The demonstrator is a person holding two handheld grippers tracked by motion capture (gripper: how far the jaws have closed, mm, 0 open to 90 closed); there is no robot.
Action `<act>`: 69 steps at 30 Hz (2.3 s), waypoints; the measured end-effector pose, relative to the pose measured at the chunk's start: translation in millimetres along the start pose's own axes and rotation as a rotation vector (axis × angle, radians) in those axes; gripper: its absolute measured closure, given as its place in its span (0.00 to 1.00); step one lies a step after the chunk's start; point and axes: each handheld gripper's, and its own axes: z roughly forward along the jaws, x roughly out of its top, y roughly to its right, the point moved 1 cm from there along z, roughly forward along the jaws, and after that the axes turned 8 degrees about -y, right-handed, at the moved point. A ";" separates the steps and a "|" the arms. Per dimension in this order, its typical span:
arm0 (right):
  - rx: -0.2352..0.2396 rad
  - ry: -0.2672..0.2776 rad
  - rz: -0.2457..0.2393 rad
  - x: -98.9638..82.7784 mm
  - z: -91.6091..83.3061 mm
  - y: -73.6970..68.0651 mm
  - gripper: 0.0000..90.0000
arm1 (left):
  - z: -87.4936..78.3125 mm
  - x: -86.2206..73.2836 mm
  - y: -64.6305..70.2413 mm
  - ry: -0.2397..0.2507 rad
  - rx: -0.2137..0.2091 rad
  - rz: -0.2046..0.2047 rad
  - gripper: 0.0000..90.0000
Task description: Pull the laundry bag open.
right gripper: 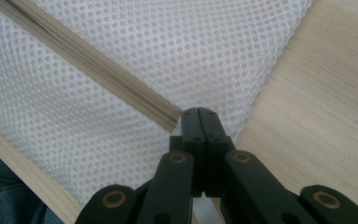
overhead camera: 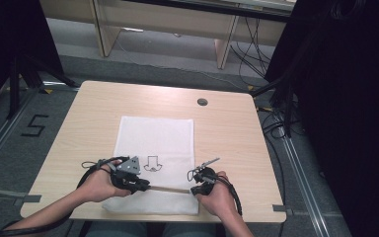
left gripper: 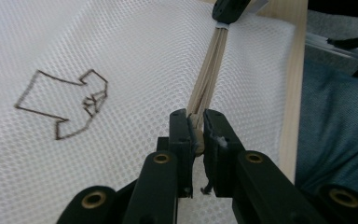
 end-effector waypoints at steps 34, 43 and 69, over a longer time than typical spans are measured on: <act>0.003 0.016 -0.027 0.3 1.0 1.5 1.00 | -22.1 -22.3 -9.2 0.007 0.045 -0.035 0.91; 0.006 0.005 -0.004 -0.3 0.3 0.6 1.00 | -27.7 -24.5 -12.8 0.018 0.046 -0.047 0.91; 0.007 0.007 -0.008 -0.1 0.4 0.9 1.00 | -41.1 -39.9 -18.9 0.016 0.081 -0.071 0.91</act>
